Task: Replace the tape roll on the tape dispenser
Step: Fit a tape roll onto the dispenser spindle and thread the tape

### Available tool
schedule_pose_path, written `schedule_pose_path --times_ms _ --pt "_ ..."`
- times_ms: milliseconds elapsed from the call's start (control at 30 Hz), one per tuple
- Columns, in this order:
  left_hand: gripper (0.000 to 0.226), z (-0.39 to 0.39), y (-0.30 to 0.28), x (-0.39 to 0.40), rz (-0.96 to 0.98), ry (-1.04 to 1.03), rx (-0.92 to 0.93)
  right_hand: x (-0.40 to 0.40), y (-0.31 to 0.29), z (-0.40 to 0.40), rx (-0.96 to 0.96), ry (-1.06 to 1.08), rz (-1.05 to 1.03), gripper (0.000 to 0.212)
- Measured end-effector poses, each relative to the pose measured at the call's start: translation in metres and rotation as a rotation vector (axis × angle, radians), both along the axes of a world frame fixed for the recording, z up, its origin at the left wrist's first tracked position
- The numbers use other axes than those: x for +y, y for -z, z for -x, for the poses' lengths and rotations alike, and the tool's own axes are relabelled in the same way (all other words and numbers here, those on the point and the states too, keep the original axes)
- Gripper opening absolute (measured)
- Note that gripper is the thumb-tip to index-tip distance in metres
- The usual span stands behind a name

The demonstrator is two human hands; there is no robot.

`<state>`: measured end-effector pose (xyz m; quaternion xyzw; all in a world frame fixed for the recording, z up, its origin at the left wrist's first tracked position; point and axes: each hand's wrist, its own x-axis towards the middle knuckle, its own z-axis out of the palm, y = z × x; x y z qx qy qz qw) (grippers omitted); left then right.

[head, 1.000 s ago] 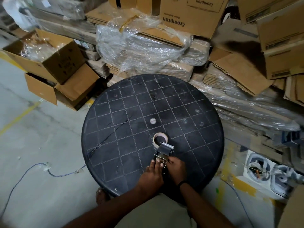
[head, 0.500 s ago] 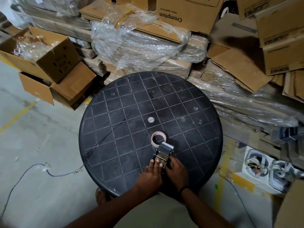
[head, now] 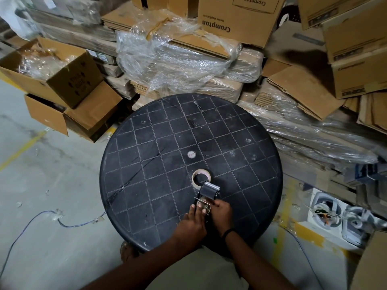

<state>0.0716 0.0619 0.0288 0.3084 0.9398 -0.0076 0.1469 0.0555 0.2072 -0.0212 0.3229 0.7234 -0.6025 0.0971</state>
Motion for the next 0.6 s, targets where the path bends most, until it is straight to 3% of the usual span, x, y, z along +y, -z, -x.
schedule_pose_path --times_ms 200,333,400,500,600 --pt "0.067 0.0 -0.014 0.006 0.006 0.016 0.091 -0.003 -0.014 -0.004 0.021 0.079 0.119 0.009" --pt "0.042 -0.004 -0.016 0.008 0.017 0.012 0.049 -0.002 -0.015 -0.012 0.0 0.051 0.067 0.02" --pt "0.047 -0.007 -0.015 0.008 0.019 0.008 0.035 -0.001 -0.015 -0.017 -0.01 0.037 0.064 0.019" --pt "0.074 -0.009 -0.015 0.006 -0.04 -0.061 0.025 -0.001 -0.019 -0.021 -0.021 0.02 0.098 0.011" --pt "0.067 -0.017 0.004 -0.001 -0.053 -0.063 0.026 -0.003 -0.027 -0.027 -0.011 0.026 0.193 0.011"
